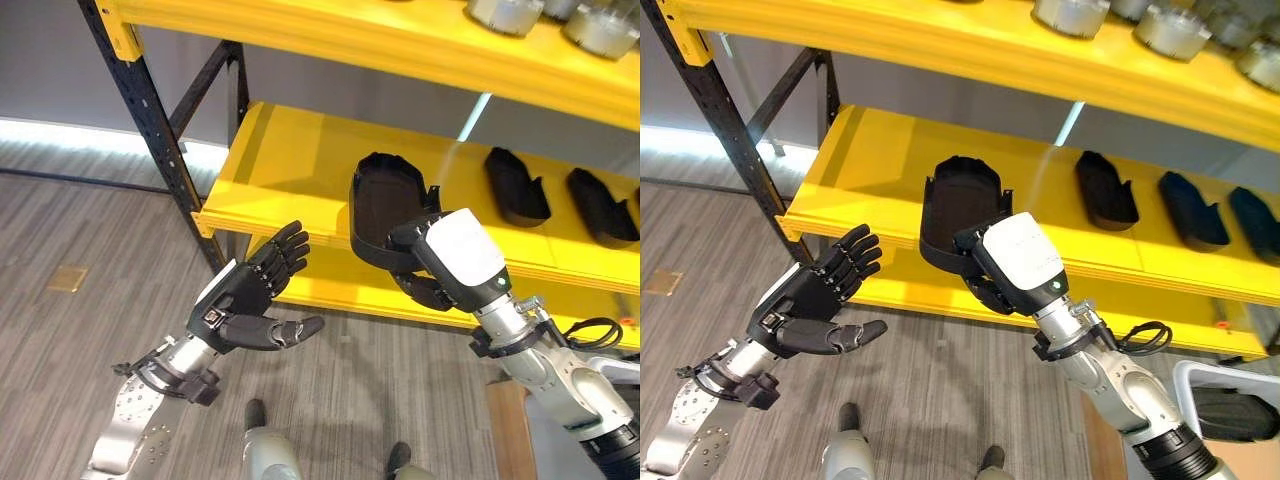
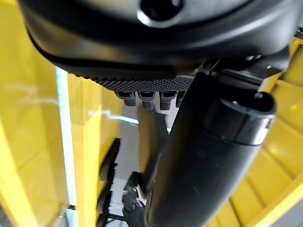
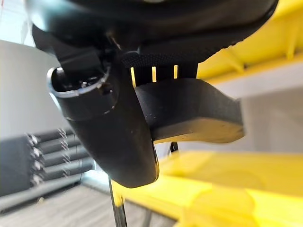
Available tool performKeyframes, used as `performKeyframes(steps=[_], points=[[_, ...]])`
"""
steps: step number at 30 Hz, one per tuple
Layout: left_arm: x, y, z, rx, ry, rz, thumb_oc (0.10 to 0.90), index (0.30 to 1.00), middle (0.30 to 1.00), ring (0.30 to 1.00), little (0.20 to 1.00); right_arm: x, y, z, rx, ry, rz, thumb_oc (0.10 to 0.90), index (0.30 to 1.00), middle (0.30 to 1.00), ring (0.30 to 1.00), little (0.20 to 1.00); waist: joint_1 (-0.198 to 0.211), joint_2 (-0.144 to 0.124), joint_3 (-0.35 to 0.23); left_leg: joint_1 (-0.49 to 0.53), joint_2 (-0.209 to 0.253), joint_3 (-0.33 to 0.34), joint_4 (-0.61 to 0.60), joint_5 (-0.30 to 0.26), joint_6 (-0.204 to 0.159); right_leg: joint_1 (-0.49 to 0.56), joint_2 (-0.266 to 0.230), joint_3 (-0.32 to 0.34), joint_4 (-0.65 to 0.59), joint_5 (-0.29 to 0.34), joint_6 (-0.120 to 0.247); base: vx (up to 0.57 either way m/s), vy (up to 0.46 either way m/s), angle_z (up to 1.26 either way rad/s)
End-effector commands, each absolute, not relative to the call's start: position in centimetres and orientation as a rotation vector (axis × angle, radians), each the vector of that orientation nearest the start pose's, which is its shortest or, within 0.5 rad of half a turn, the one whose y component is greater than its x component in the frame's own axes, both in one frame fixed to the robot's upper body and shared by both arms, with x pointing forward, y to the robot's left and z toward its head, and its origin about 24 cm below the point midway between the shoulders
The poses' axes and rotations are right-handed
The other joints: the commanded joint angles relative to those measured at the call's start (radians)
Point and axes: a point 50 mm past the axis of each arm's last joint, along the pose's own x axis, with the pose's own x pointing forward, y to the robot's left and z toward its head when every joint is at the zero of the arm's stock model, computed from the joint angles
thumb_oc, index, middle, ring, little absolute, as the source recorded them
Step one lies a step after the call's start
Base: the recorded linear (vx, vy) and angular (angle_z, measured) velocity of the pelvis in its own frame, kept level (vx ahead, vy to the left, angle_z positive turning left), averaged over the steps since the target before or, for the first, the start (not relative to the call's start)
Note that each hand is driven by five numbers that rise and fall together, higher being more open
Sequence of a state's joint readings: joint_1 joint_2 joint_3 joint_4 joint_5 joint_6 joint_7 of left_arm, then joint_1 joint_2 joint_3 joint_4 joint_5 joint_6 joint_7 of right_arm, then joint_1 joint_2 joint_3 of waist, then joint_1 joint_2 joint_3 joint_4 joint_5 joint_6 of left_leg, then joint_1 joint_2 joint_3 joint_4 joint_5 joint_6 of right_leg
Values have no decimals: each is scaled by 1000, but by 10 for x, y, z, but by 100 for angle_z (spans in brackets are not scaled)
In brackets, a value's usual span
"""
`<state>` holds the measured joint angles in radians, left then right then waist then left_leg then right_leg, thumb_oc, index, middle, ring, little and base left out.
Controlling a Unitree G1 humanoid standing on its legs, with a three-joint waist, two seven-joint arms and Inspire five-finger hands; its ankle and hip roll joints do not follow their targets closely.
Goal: Move parts from the plastic box to the shelf.
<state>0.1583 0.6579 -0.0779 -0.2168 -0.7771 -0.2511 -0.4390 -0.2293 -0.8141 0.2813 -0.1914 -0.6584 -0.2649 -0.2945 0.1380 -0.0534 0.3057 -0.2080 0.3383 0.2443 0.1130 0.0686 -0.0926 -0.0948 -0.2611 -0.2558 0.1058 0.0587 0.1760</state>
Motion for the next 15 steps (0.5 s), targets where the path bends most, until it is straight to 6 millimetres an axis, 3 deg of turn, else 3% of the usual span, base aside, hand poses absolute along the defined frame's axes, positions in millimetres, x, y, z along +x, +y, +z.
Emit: performKeyframes(steps=[1, 4, 7, 10, 15], points=[[217, 198, 165, -85, -593, -656, 900, 1000, 1000, 1000, 1000, 264, -157, 241, -1289, -1208, -43, 400, 300, 300, 300, 300, -13, -2, 4, 105, 14, 45, 31, -57, -50, -11, -51, -19, 13, -3, 19, -121, -66, -13], [214, 193, 165, -106, -588, -701, 900, 1000, 1000, 1000, 1000, 266, -156, 266, -1396, -1286, -28, 400, 300, 300, 300, 300, -2, 20, 23, 90, 31, 42, -16, -7, -68, -26, -40, -41, 21, -23, 3, -51, -14, -13], [211, 192, 162, -124, -577, -722, 900, 1000, 1000, 1000, 1000, 271, -156, 274, -1460, -1288, 1, 400, 300, 300, 300, 300, 1, 34, 20, 99, 22, 38, -28, -1, -62, -30, -41, -41, 36, -35, -8, 31, 71, 5], [209, 193, 158, -157, -567, -716, 900, 1000, 1000, 1000, 1000, 270, -157, 275, -1486, -1288, 25, 400, 300, 300, 300, 300, -1, 43, 11, 110, 8, 37, -23, -11, -53, -26, -49, -38, 39, -34, -8, 38, 119, 11], [212, 194, 149, -186, -522, -701, 900, 1000, 1000, 1000, 1000, 276, -163, 262, -1487, -1209, 41, 400, 300, 300, 300, 300, -2, 42, -20, 143, -56, 26, 39, -81, -10, 4, -75, -22, 50, -32, -3, 19, 256, 5]])
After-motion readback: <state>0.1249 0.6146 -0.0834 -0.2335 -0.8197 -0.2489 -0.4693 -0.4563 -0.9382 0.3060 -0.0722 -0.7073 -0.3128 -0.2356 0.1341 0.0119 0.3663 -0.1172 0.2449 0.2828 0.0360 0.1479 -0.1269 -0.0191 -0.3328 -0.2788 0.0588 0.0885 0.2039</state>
